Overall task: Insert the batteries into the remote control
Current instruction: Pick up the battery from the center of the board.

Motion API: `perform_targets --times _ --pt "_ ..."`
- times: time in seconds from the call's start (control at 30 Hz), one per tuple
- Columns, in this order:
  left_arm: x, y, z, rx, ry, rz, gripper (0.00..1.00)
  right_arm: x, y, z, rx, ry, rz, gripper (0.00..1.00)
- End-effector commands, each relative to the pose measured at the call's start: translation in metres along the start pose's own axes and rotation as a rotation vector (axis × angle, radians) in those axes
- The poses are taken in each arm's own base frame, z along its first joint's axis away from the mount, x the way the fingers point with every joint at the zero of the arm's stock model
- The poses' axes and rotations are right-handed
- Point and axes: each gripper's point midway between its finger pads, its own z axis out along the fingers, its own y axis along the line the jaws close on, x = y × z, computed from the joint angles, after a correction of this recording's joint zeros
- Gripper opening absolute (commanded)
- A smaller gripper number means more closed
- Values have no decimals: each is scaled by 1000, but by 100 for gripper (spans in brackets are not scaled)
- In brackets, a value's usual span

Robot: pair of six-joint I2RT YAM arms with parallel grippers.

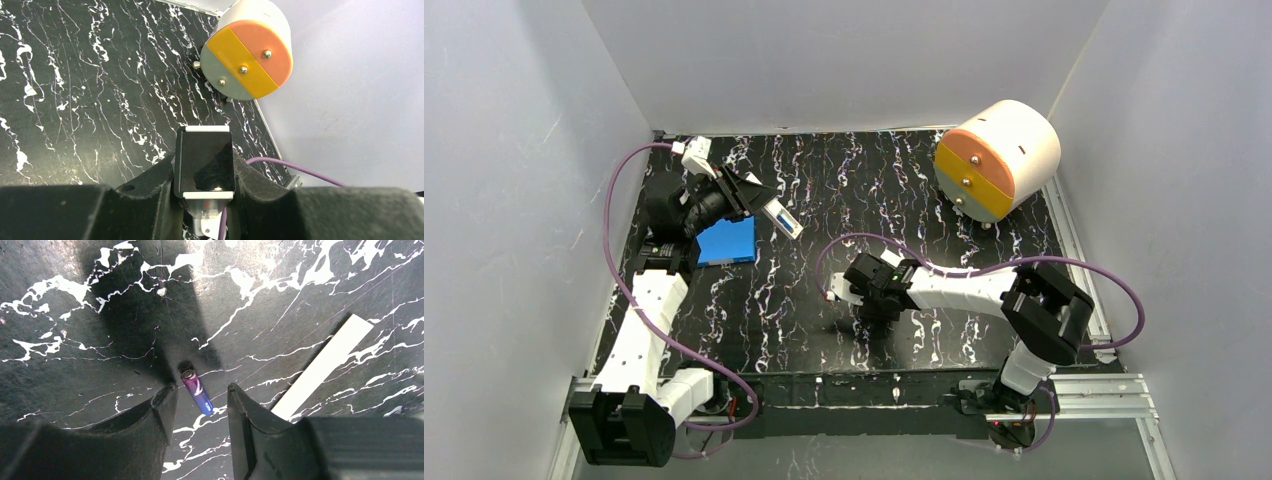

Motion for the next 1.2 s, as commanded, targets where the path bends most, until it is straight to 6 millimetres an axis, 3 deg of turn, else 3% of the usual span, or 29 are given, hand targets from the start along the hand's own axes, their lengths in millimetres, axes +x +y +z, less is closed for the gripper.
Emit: perform_targets --times 0.0,0.2,0.43,0.5,0.67,0.8,1.0,1.17 --pt "-12 -18 -7 50 -30 37 1 4 2 3 -8 -5 41 51" --pt "-12 -18 -7 50 -29 36 1 13 -3 -3 -21 -18 76 58" --pt "-10 -17 -7 49 -27 34 1 17 4 -1 -61 -25 81 55" --pt "-9 -17 -7 48 -26 31 1 19 6 1 -65 -15 82 51" --pt "-9 -17 -7 49 -25 28 1 17 7 7 -61 -9 116 27" --pt "-6 -14 -6 49 -18 21 1 18 4 8 -40 2 141 16" --pt "5 -8 -2 67 9 -10 2 -11 -20 -20 38 -143 247 11" --pt "24 -3 12 116 97 -131 3 -23 -52 -56 43 -274 503 11"
